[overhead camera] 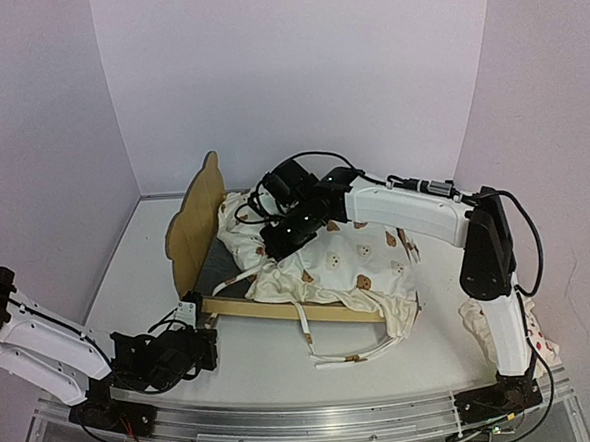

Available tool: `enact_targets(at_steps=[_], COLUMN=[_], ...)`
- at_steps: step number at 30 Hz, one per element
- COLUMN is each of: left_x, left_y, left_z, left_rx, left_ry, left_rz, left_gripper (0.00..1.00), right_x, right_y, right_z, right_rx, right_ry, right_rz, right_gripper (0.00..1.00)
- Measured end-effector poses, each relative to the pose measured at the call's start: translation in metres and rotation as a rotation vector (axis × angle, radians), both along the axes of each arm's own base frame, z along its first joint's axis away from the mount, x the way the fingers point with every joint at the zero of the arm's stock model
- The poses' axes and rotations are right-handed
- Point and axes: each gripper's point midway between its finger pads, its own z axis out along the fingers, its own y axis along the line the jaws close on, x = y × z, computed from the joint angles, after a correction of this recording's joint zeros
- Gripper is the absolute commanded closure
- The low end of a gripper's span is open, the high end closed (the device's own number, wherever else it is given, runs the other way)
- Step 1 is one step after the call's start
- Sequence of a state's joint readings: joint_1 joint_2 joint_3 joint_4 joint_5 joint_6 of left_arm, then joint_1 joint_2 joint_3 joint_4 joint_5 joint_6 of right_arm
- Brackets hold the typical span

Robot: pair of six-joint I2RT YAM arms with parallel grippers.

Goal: Set up the pet bed

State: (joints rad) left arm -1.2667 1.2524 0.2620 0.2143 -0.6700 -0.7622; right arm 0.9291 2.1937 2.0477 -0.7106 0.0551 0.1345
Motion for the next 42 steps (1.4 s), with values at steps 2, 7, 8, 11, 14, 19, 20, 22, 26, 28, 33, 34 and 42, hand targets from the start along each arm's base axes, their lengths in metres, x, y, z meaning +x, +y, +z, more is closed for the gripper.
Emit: enact_targets(at_steps=[2, 7, 8, 11, 14, 19, 20, 22, 26, 28, 33, 34, 42], left_x=[-0.006, -0.022, -0.024, -0.030, -0.034, -0.041, -0.043, -0.045, -0.049, -0.050, -0.051, -0.051, -0.048], left_y=[-0.003, -0.008, -0.009, -0.010, -0.008, 0.008, 0.010, 0.016, 0.024, 0.026, 0.024, 0.022, 0.002], left_z=[0.002, 0.005, 0.007, 0.019, 0.032, 0.040, 0.041, 0.044, 0.054, 0.060, 0.078, 0.082, 0.136], left_rx=[0.002, 0.030, 0.033, 0.029, 0.015, 0.023, 0.026, 0.028, 0.016, 0.007, -0.020, -0.028, -0.079], left_ry=[0.028, 0.110, 0.125, 0.163, 0.191, 0.241, 0.250, 0.265, 0.278, 0.277, 0.268, 0.265, 0.191], left_rz=[-0.019, -0.049, -0.048, -0.036, -0.016, 0.014, 0.017, 0.021, 0.020, 0.018, -0.010, -0.022, -0.111], left_gripper=[1.00, 1.00, 1.00, 1.00, 1.00, 1.00, 1.00, 1.00, 1.00, 1.00, 1.00, 1.00, 1.00], right_x=[-0.002, -0.011, -0.013, -0.020, -0.028, -0.037, -0.039, -0.043, -0.044, -0.042, -0.031, -0.029, -0.027], right_y=[0.005, 0.022, 0.027, 0.042, 0.057, 0.078, 0.081, 0.087, 0.098, 0.103, 0.114, 0.115, 0.123], right_z=[0.008, 0.025, 0.026, 0.022, 0.013, 0.004, 0.003, 0.002, 0.002, 0.000, -0.016, -0.018, -0.013], right_rx=[0.021, 0.076, 0.086, 0.104, 0.113, 0.134, 0.139, 0.152, 0.198, 0.221, 0.256, 0.262, 0.310], right_ry=[0.000, 0.007, 0.011, 0.032, 0.055, 0.082, 0.087, 0.095, 0.112, 0.118, 0.124, 0.123, 0.119], right_rz=[0.009, 0.039, 0.046, 0.067, 0.083, 0.100, 0.099, 0.097, 0.074, 0.055, -0.009, -0.021, -0.050], right_gripper=[1.00, 1.00, 1.00, 1.00, 1.00, 1.00, 0.99, 0.99, 0.96, 0.90, 0.56, 0.49, 0.23])
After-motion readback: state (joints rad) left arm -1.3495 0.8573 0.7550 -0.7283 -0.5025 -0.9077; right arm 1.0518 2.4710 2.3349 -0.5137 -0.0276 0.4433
